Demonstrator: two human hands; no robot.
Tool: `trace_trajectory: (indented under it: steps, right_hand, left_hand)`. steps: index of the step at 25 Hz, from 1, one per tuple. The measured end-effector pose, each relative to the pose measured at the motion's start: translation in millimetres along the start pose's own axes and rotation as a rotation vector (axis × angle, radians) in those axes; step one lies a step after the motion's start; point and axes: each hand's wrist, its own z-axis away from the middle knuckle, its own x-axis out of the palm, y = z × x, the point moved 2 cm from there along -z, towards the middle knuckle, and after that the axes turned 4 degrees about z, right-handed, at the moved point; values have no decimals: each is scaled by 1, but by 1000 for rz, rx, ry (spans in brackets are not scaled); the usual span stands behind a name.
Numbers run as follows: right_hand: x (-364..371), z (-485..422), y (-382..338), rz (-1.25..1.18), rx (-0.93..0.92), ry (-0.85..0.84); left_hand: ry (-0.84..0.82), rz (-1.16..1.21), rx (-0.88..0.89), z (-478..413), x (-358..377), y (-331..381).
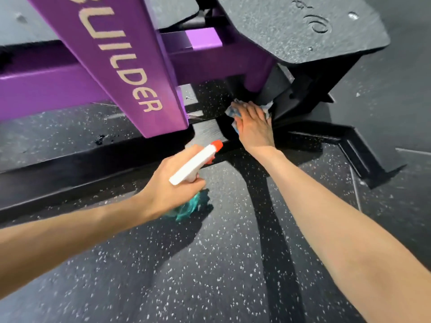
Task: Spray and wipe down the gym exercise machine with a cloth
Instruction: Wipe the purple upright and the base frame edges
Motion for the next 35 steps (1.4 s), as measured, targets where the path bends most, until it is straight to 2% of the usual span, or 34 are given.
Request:
trace_trajectory:
  steps: [3,6,9,12,14,16,18,19,20,22,24,25,27,29,30,31,33,34,35]
  right_hand:
    - [-6,0,-4,-9,52,-124]
    - [-15,9,-6,17,106,-252]
    - [-15,25,-7,146,93,-312]
    - [-19,24,-5,166,61,-259]
    - [-20,24,-6,36,52,-179]
    - [-19,20,-10,-62,-41,-158]
    - [-17,16,-2,120,-282,-151]
    - [-21,7,13,292,-378,-80]
    - [-29,-3,34,444,-364,-3]
    - [-52,-16,68,609,-211,145]
    - [-34,-15,56,444,-72,136]
    - [-16,-9,36,277,-22,21]
    - [9,11,5,106,-36,4]
    - [-5,9,26,244,-187,-59]
    - [-15,-1,48,343,-228,-11]
    - [-29,-9,62,348,-181,23]
    - [-29,-10,62,165,64,111]
    - [-17,-3,38,72,147,96]
    - [-6,4,5,5,152,83]
  left_hand:
    - [74,-109,69,-30,27,14]
    - [203,-64,46,-58,39,31]
    - [180,-40,41,-74,47,41]
    - [158,-53,78,-74,48,33]
    - [137,-17,94,-69,45,19]
    - [116,37,143,-64,39,4]
    - [116,74,213,-60,38,-7]
    - [121,74,263,-58,39,-13]
    - [135,51,314,-54,41,-18]
    - [167,-55,392,-47,44,-25]
    - [178,-102,413,-44,42,-29]
    - [174,-104,419,-43,41,-29]
    - [177,-108,416,-42,43,-26]
    - [195,-117,391,-42,44,-24]
    - [202,-120,373,-42,44,-24]
    - [205,-122,359,-41,45,-25]
    - [190,-99,341,-40,44,-23]
    - [169,-64,327,-37,43,-23]
    - [140,-17,308,-34,42,-21]
